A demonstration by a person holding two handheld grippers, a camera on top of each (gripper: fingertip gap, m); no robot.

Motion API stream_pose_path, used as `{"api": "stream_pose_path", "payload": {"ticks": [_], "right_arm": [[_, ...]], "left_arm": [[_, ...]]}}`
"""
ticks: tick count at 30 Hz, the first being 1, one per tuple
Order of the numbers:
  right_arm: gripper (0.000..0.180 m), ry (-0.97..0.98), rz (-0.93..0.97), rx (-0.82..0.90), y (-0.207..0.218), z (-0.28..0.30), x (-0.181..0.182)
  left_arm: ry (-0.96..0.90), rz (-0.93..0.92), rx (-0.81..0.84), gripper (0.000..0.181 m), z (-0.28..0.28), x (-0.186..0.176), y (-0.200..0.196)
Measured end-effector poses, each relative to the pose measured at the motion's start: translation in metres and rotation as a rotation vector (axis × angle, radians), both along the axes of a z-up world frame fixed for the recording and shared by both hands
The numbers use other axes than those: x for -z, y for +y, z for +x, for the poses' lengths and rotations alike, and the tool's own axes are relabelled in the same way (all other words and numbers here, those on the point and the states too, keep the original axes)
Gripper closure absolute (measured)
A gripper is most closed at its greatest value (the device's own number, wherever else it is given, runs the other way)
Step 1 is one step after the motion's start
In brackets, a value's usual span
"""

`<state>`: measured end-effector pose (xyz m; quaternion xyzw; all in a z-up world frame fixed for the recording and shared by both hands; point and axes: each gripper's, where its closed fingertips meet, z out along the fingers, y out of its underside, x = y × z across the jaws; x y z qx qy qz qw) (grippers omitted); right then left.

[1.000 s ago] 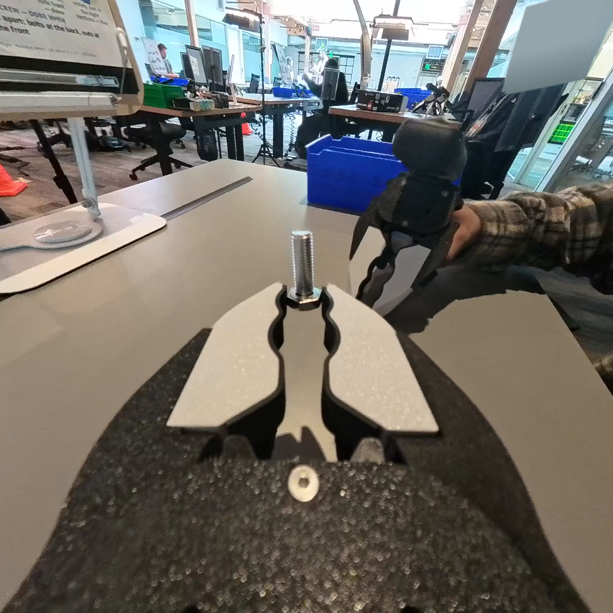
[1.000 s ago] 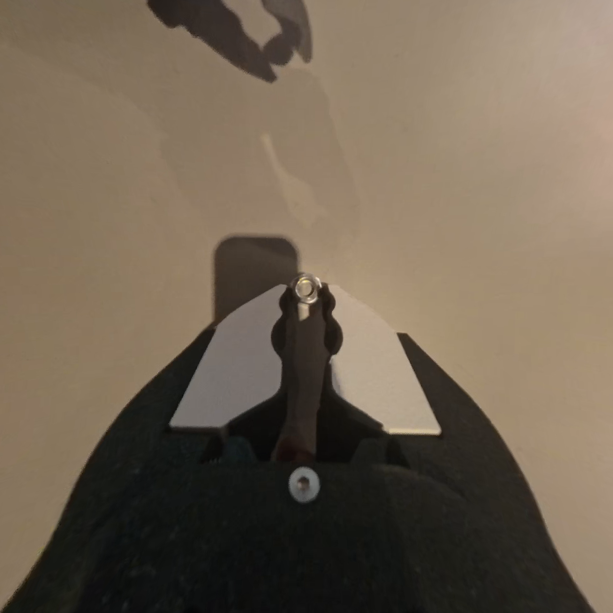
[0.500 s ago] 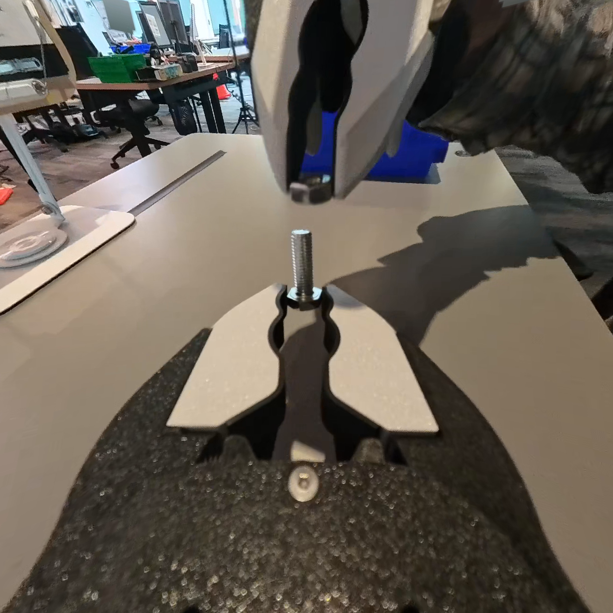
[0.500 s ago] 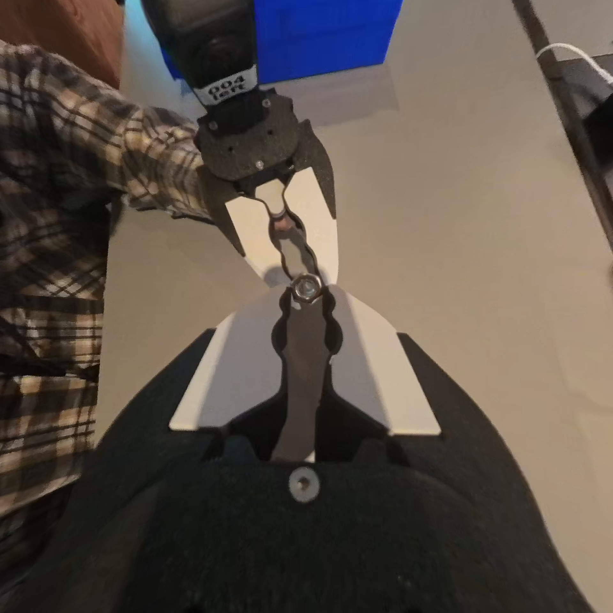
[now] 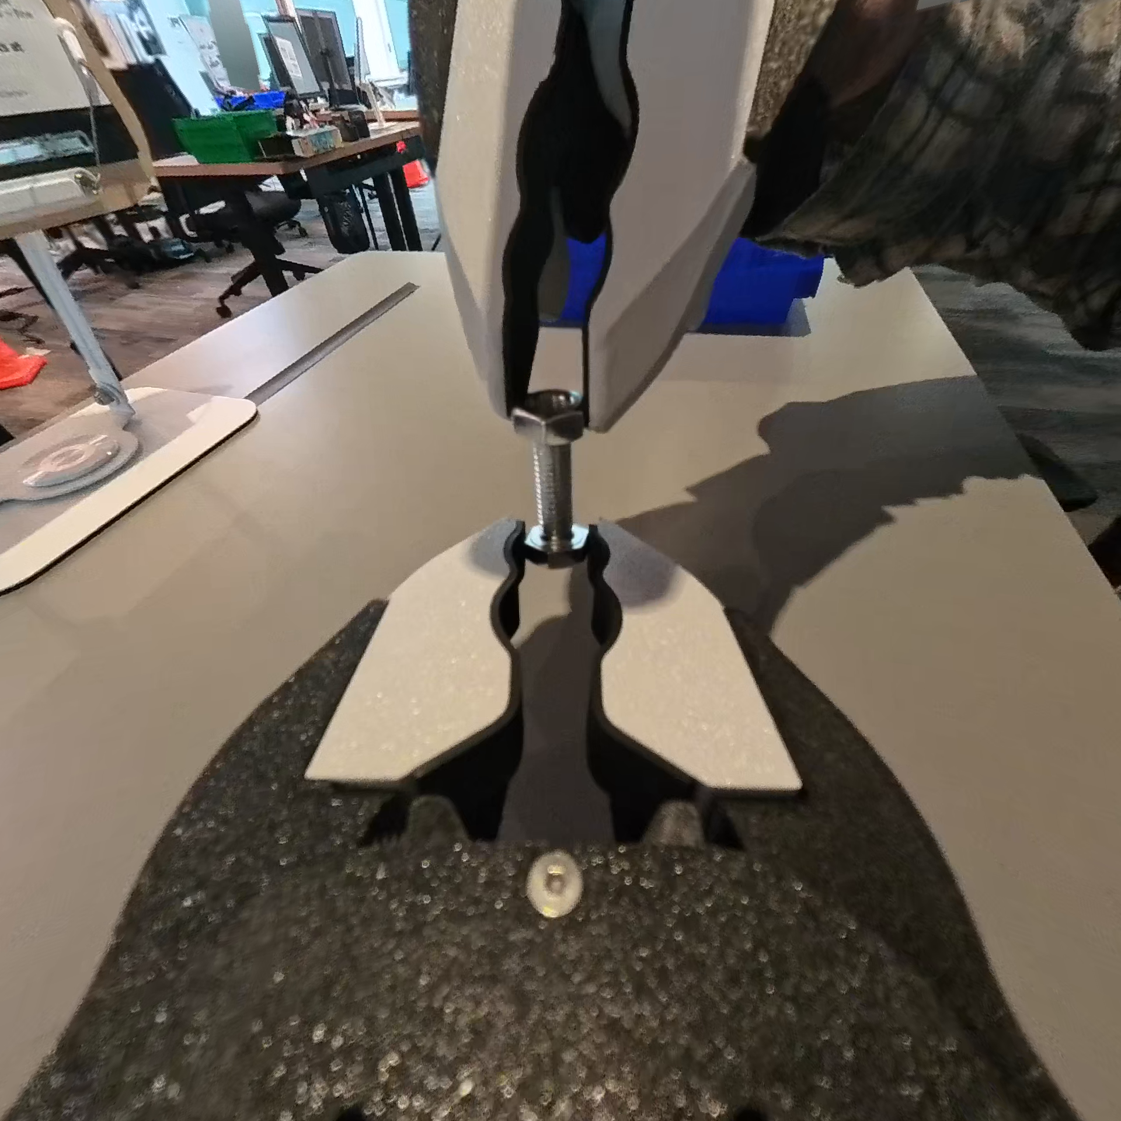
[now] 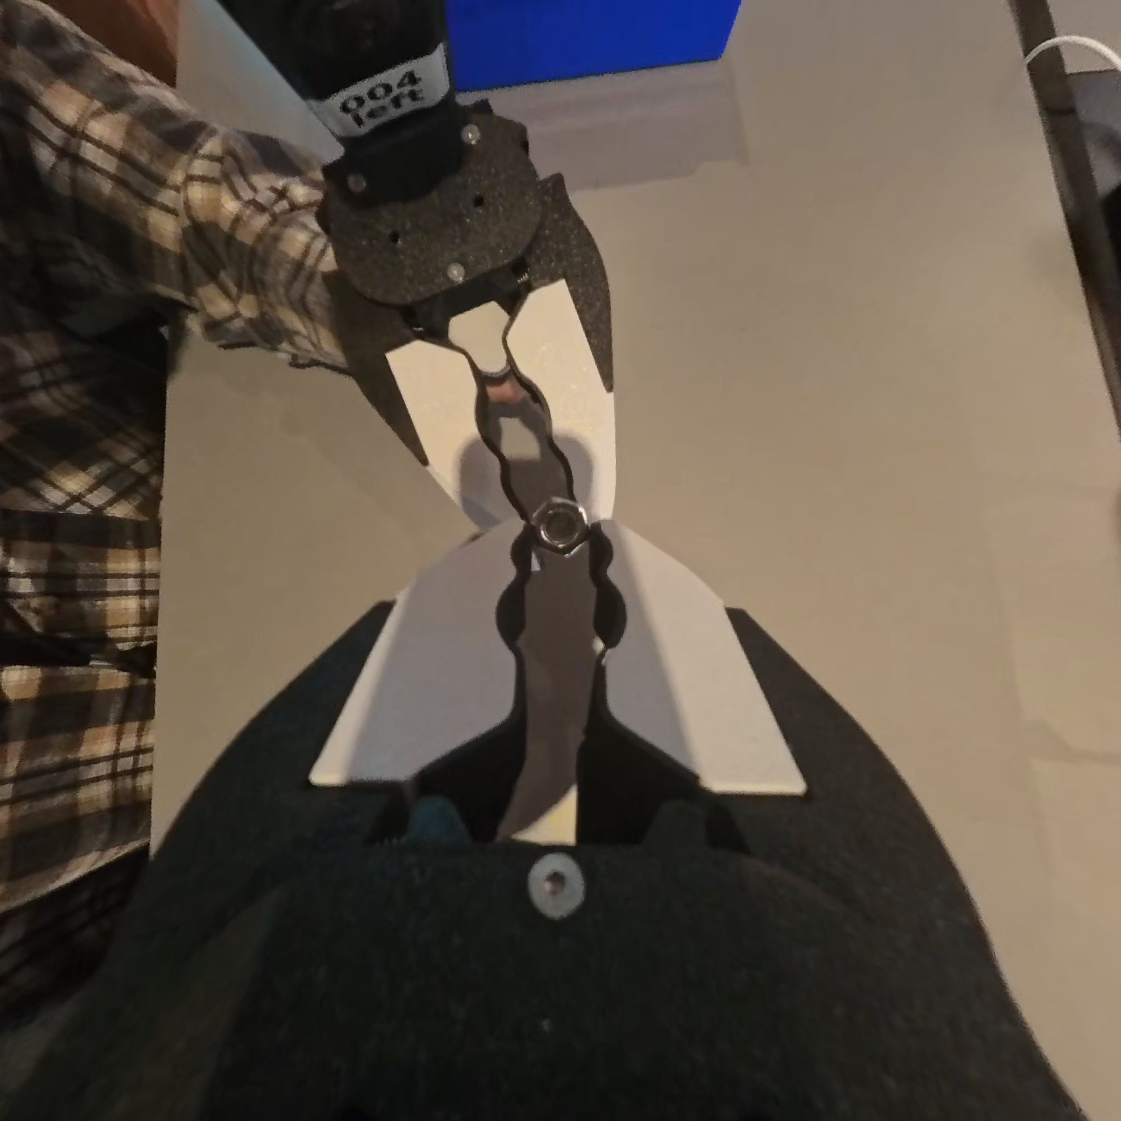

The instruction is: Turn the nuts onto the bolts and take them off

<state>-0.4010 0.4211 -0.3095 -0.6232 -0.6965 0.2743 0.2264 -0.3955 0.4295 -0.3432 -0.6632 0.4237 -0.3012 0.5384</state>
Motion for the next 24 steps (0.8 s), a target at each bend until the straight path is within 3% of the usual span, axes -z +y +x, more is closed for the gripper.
{"api": "stream_pose_path", "payload": {"ticks": [4,24], "right_arm": [[0.162,-0.038,0.029,-0.006,0.000,0.002,0.005],[0.162,0.100,-0.016,-0.001,0.001,-0.002,-0.005]], "left_arm": [[0.063,0.008,-0.023,0.162,0.001,0.006,0.001],[-0.031,0.016,-0.012,0.162,-0.001,-0.006,0.000]]}}
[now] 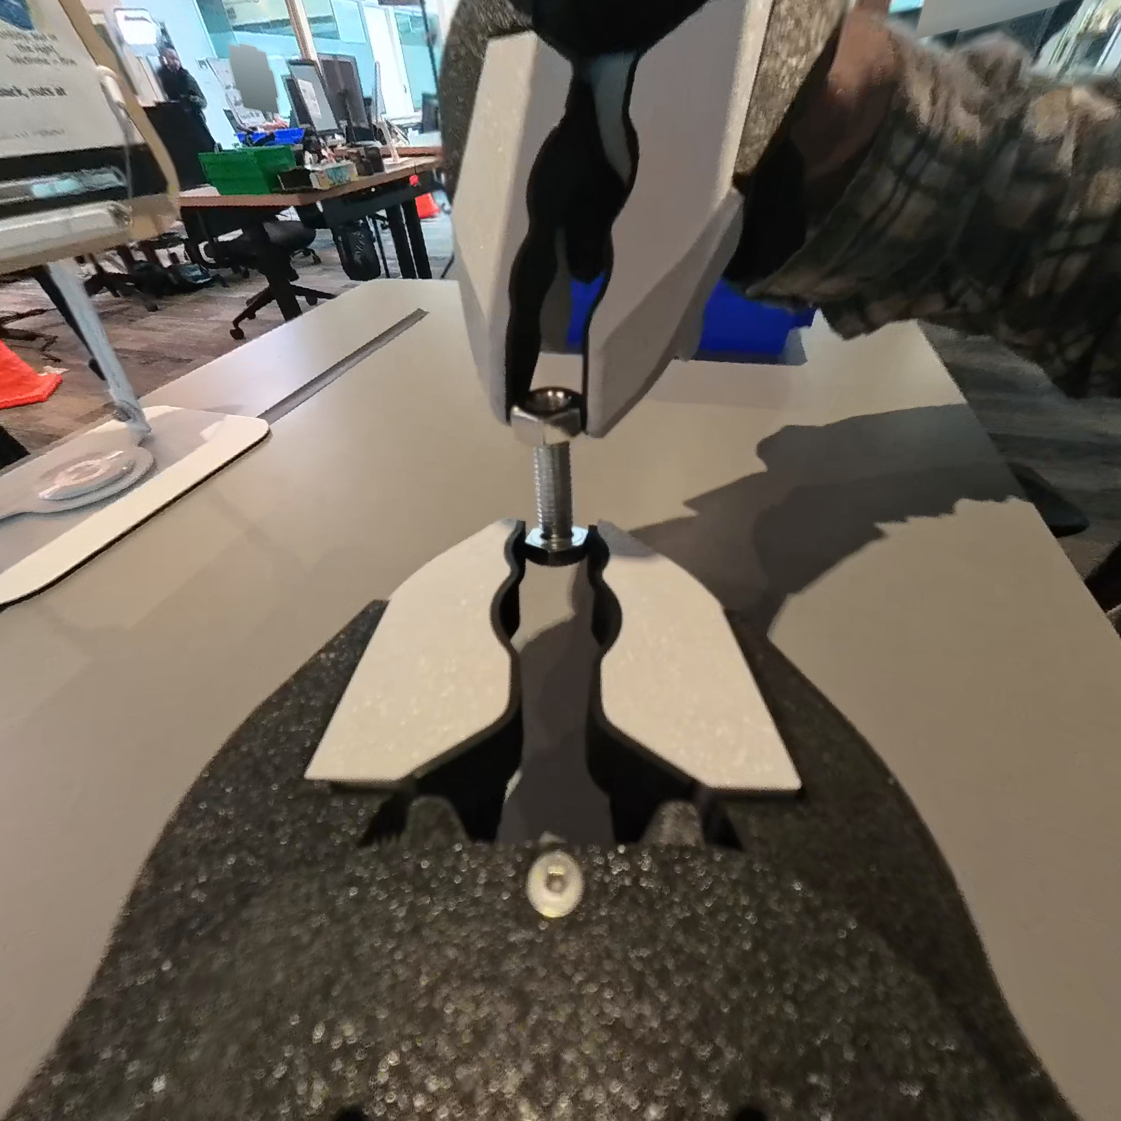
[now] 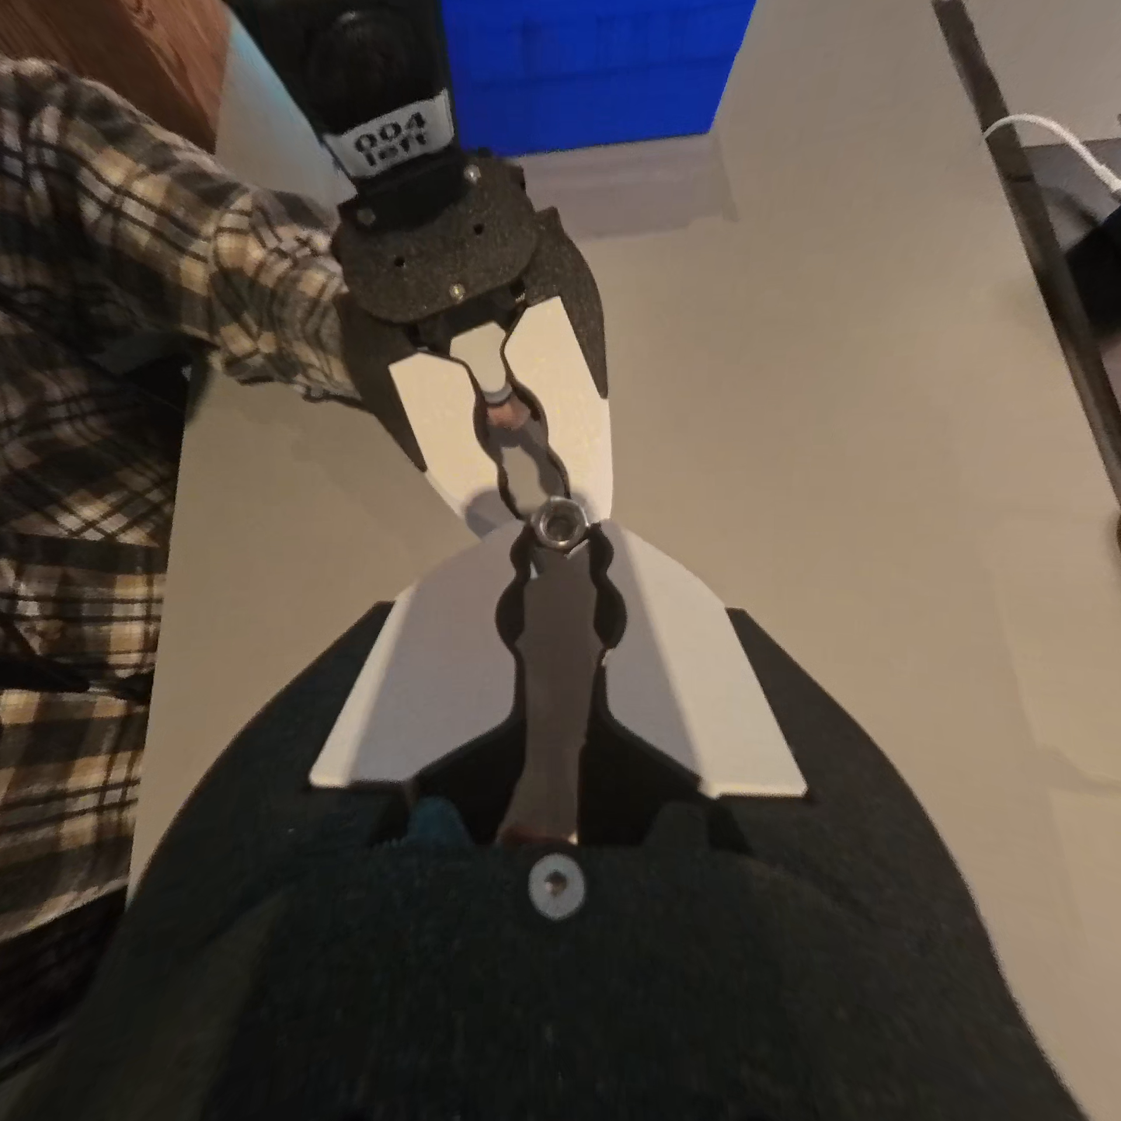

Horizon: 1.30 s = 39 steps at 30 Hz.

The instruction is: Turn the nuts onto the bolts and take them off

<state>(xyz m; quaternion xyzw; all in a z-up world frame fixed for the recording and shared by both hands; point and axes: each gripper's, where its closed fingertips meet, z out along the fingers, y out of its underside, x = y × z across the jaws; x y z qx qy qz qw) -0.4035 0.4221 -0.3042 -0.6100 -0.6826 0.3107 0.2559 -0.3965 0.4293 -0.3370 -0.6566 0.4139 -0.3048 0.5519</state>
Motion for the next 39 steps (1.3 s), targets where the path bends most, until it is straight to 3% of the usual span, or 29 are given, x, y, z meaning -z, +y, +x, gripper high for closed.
{"api": "stream_pose_path", "payload": {"ticks": [13,31,39], "right_arm": [[0.162,0.357,-0.062,0.073,0.006,-0.010,-0.012],[0.162,0.235,-0.118,0.053,0.002,-0.005,-0.009],[0.162,0.362,-0.089,0.066,0.005,-0.009,-0.016]], "left_arm": [[-0.131,-0.027,-0.013,0.163,-0.007,-0.013,0.002],[0.044,0.132,-0.082,0.162,-0.008,-0.009,0.004],[-0.046,0.071,-0.062,0.162,-0.009,-0.013,0.003]]}}
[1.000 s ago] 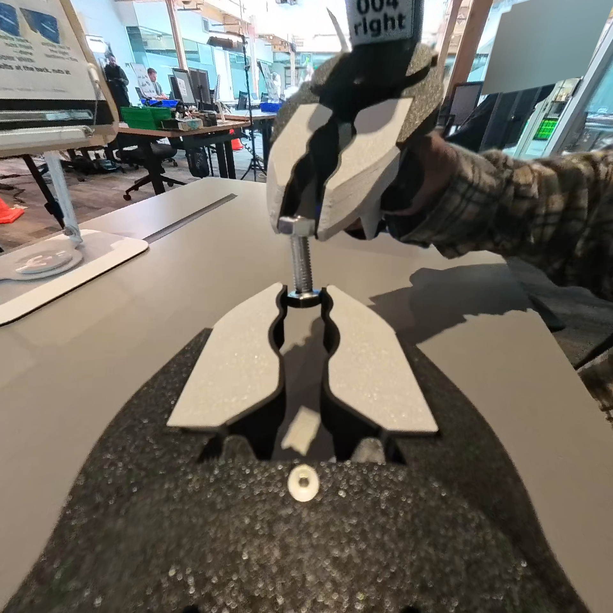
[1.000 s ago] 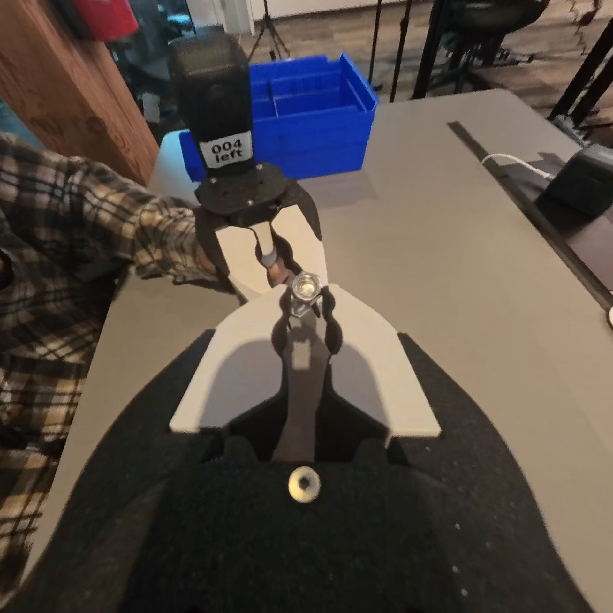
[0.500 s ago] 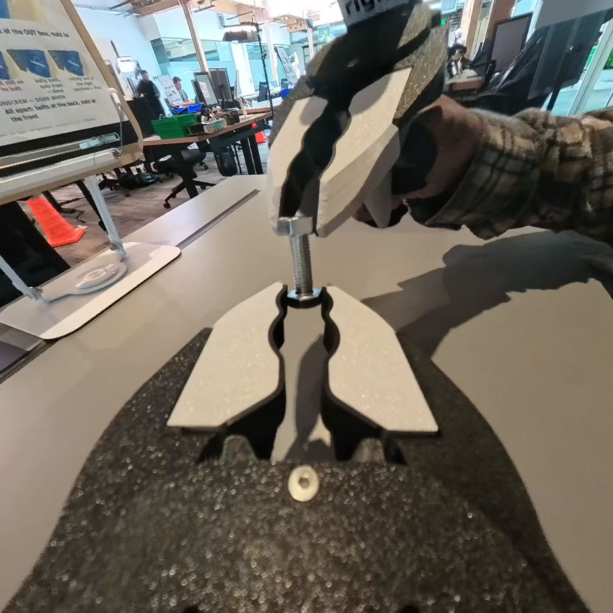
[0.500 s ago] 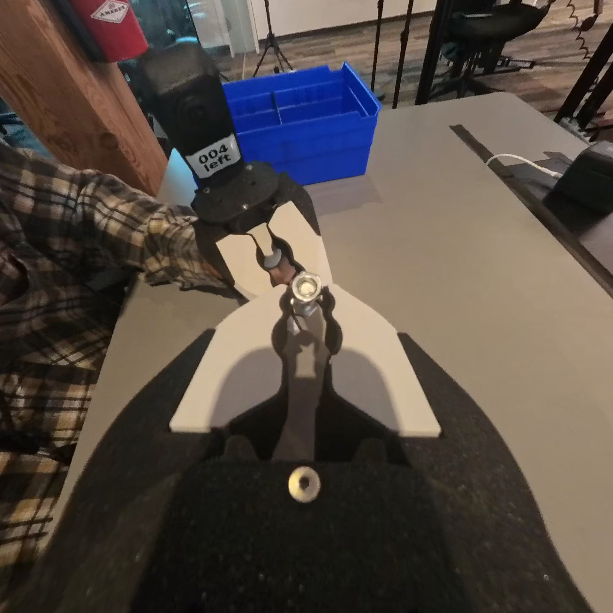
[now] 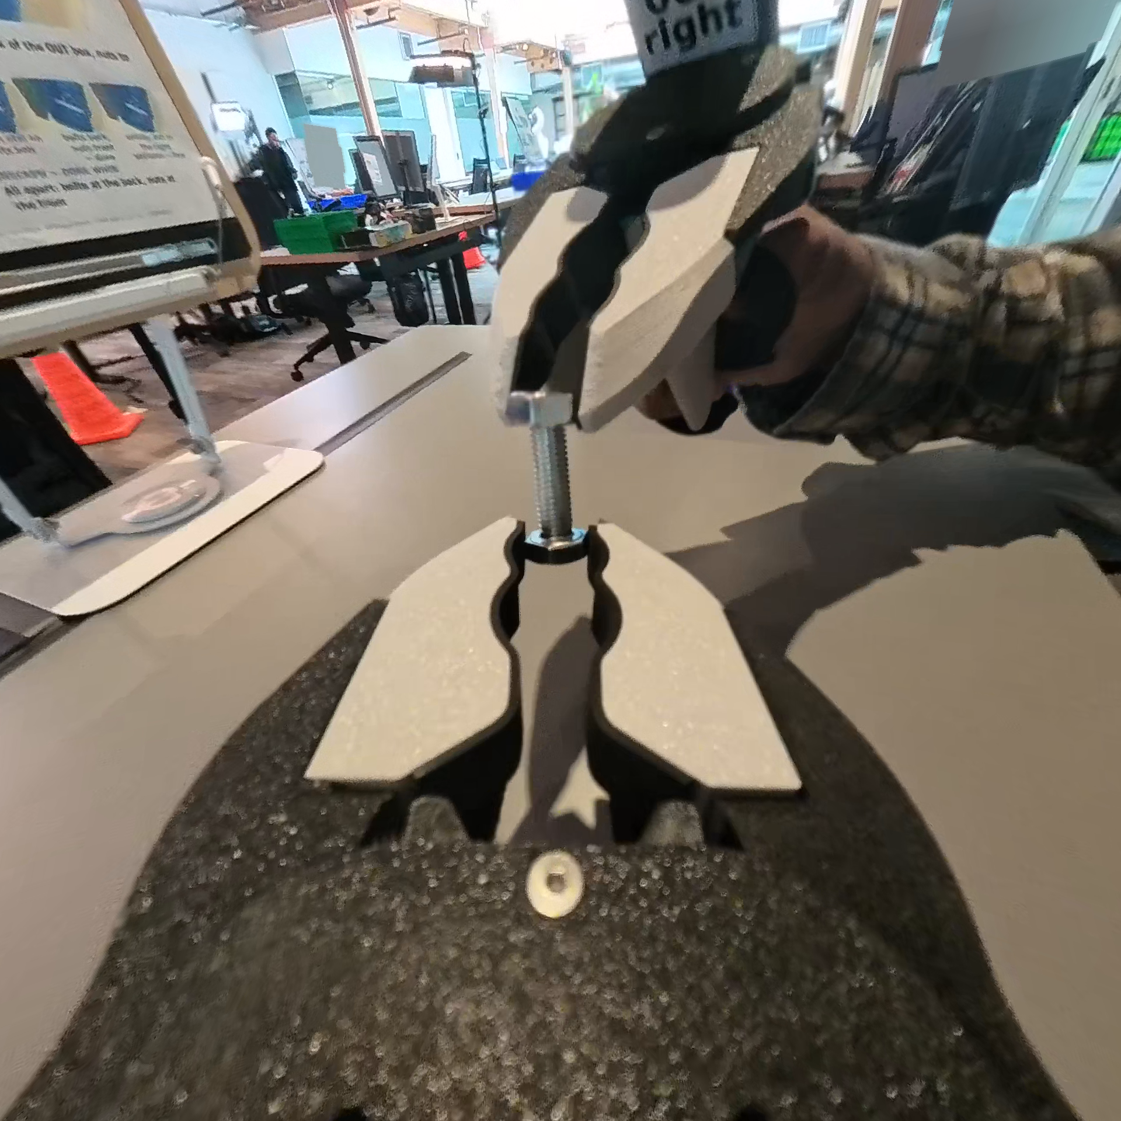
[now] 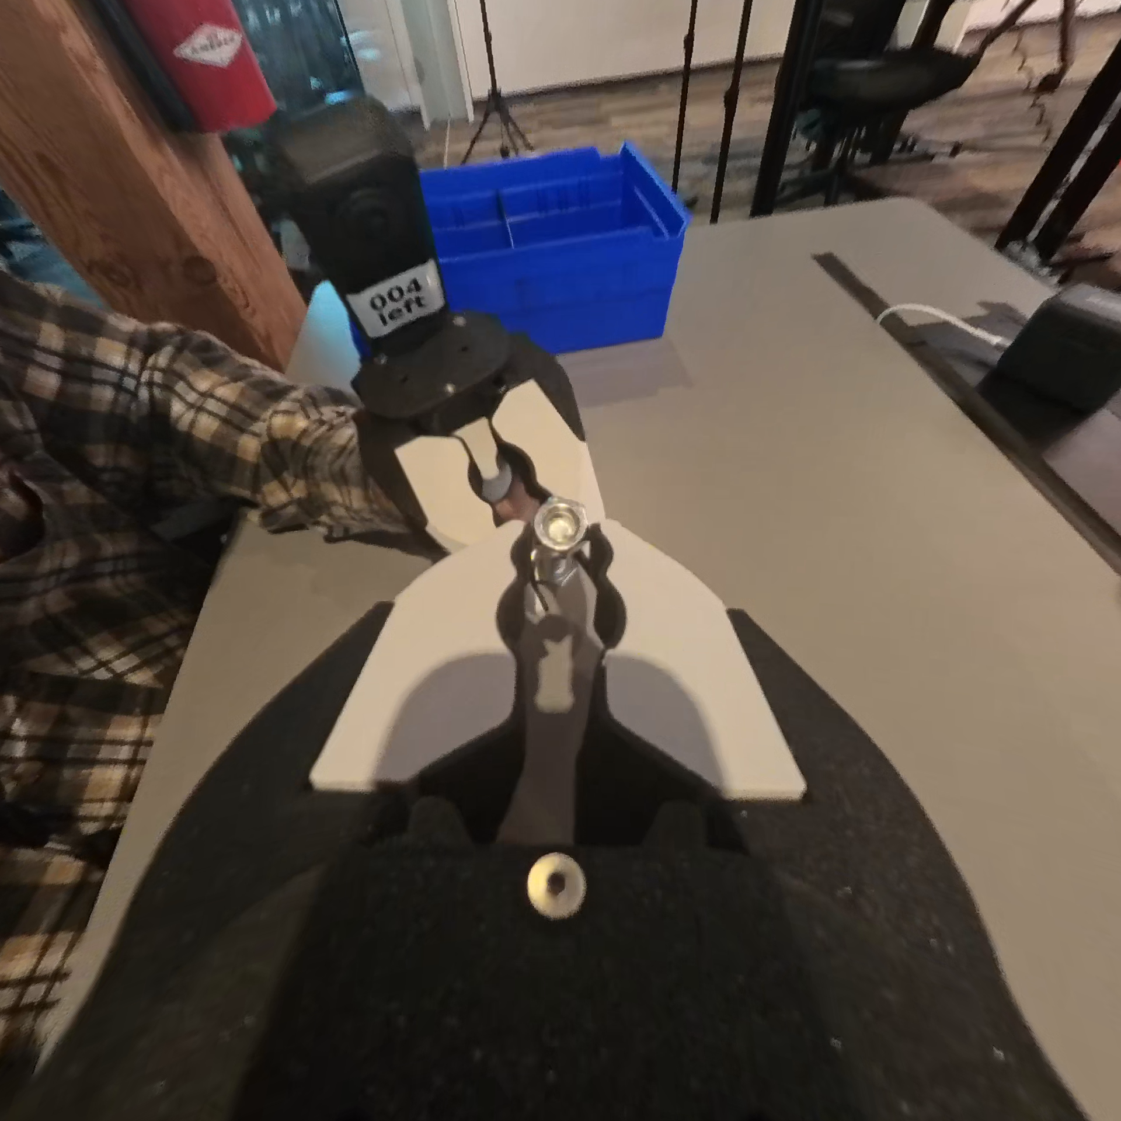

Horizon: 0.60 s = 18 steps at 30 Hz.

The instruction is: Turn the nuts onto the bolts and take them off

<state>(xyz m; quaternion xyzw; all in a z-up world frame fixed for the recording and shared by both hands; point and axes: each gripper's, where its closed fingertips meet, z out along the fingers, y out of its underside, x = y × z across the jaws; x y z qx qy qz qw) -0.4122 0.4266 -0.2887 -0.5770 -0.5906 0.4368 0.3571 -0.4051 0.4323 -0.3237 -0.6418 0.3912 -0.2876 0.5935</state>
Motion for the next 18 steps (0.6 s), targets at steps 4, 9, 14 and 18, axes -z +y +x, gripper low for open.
{"api": "stream_pose_path", "payload": {"ticks": [4,9,14,18], "right_arm": [[0.163,0.104,-0.024,0.029,0.004,0.007,-0.018],[0.162,-0.351,-0.015,0.065,0.018,0.052,0.059],[0.162,-0.625,-0.004,0.018,0.008,0.079,0.132],[0.162,-0.652,0.032,0.009,0.009,0.079,0.148]], "left_arm": [[-0.022,-0.047,0.009,0.162,-0.001,0.003,0.002],[-0.077,-0.066,0.026,0.162,-0.008,-0.001,0.005],[-0.125,-0.075,0.065,0.162,-0.006,-0.003,0.002],[-0.127,-0.053,0.075,0.162,-0.004,-0.005,-0.001]]}}
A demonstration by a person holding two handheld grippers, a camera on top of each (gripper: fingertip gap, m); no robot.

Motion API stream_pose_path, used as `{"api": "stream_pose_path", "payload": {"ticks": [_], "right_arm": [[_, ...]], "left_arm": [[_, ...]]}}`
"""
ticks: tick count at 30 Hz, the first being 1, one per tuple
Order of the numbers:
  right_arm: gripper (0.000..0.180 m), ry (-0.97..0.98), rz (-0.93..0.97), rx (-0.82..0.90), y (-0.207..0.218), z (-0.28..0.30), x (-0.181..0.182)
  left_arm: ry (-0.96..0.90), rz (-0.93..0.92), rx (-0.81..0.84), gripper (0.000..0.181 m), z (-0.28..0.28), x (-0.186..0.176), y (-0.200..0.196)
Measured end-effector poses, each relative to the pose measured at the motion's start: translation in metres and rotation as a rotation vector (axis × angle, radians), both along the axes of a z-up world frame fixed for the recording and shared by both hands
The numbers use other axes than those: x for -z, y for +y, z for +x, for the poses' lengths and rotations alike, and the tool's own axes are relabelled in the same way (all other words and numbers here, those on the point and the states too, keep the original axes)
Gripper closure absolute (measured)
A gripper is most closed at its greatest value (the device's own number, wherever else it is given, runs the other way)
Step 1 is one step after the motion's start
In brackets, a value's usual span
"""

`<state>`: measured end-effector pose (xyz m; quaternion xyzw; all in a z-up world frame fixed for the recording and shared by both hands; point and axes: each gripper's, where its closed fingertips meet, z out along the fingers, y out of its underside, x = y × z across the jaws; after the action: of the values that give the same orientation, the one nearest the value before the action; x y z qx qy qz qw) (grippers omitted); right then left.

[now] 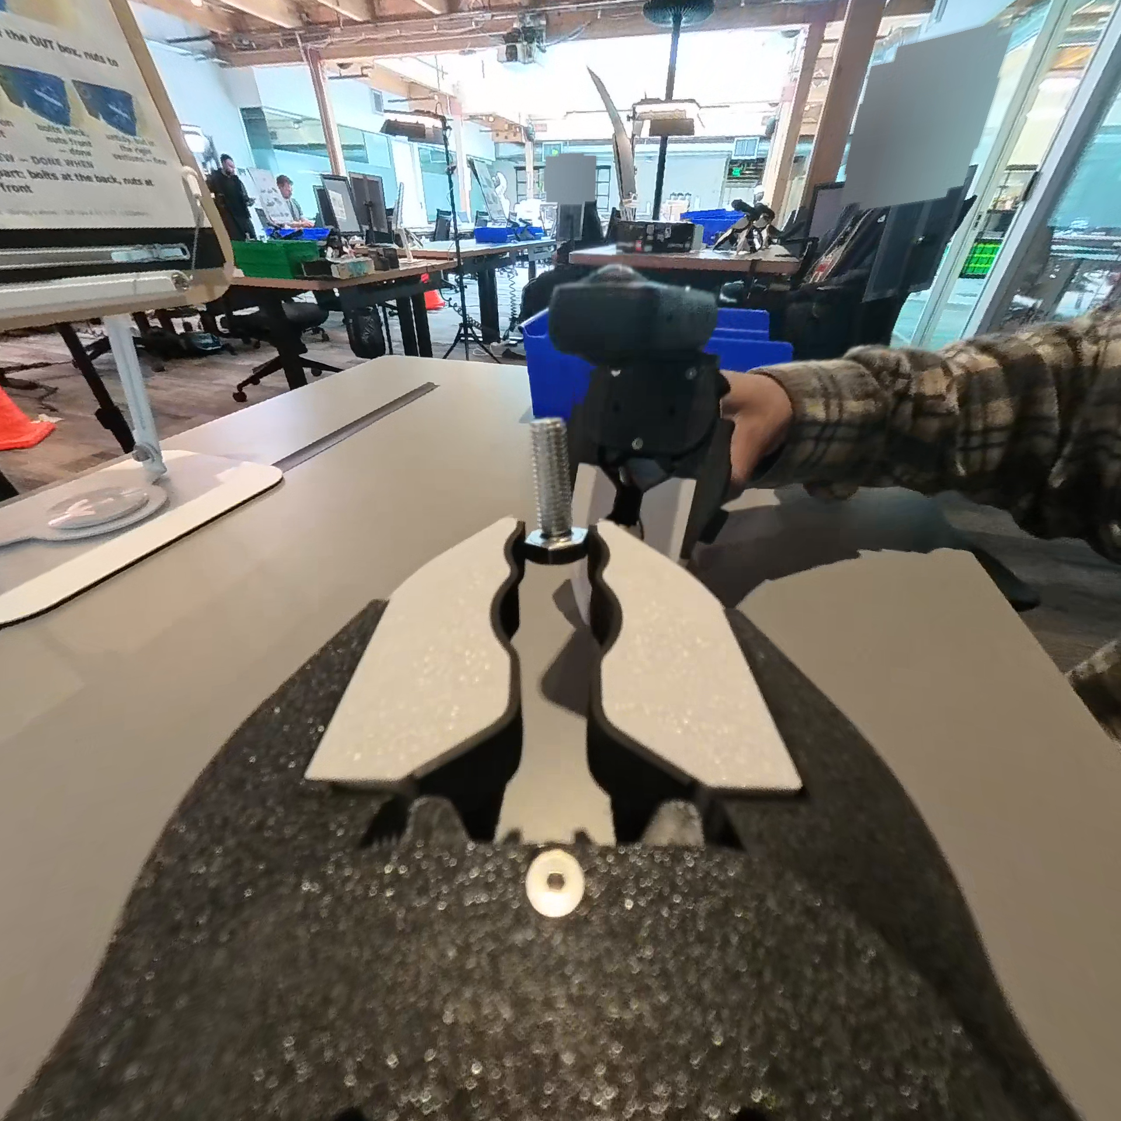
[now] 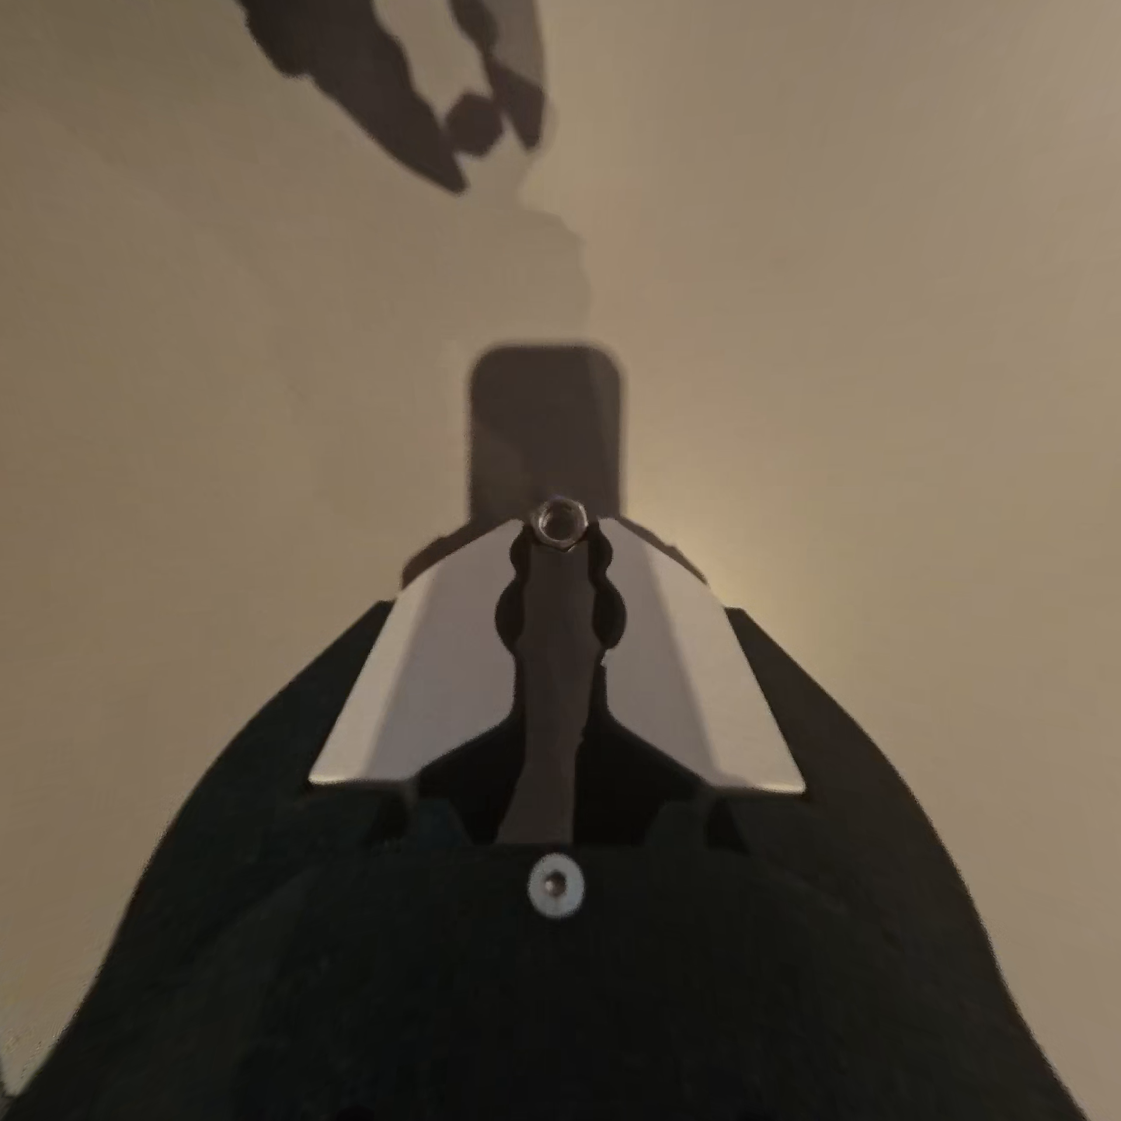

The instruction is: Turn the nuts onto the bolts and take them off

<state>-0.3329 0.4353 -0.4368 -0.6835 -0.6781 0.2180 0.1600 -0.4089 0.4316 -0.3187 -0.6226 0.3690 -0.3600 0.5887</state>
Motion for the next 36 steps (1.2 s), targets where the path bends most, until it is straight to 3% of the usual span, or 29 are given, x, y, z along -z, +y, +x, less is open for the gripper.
{"api": "stream_pose_path", "payload": {"ticks": [5,6,7,8,9,15,17,20,24,33,36], "right_arm": [[0.162,0.057,0.020,-0.005,0.002,0.000,0.002],[0.153,0.065,0.009,-0.008,0.001,0.001,0.001],[0.126,0.074,0.002,0.005,0.002,0.001,0.000],[0.110,0.092,0.004,0.024,0.005,0.001,-0.004],[0.110,0.139,0.006,0.045,0.008,-0.001,-0.013],[0.146,0.663,-0.170,0.070,0.000,-0.036,-0.126],[0.156,0.744,-0.194,0.038,-0.008,-0.048,-0.145],[0.157,0.745,-0.171,-0.002,-0.015,-0.065,-0.149],[0.180,0.733,-0.161,-0.055,-0.022,-0.077,-0.148],[0.180,0.737,-0.171,-0.081,-0.025,-0.082,-0.152],[0.167,0.765,-0.169,-0.057,-0.021,-0.080,-0.156]], "left_arm": [[-0.014,-0.004,0.013,0.162,0.000,0.000,-0.001],[-0.020,-0.008,0.015,0.162,0.000,0.000,-0.001],[-0.023,-0.009,0.016,0.162,0.000,0.000,-0.001],[-0.024,-0.008,0.016,0.162,0.000,0.000,-0.001],[-0.025,-0.008,0.018,0.162,0.000,-0.001,-0.001],[-0.021,-0.014,0.039,0.162,0.005,0.002,-0.004],[-0.017,-0.011,0.047,0.162,0.007,0.002,-0.005],[-0.009,-0.012,0.056,0.162,0.009,0.003,-0.007],[0.006,-0.018,0.073,0.162,0.012,0.005,-0.009],[0.029,-0.018,0.054,0.162,0.012,0.005,-0.008],[0.040,-0.046,0.048,0.162,0.012,0.008,-0.007]]}}
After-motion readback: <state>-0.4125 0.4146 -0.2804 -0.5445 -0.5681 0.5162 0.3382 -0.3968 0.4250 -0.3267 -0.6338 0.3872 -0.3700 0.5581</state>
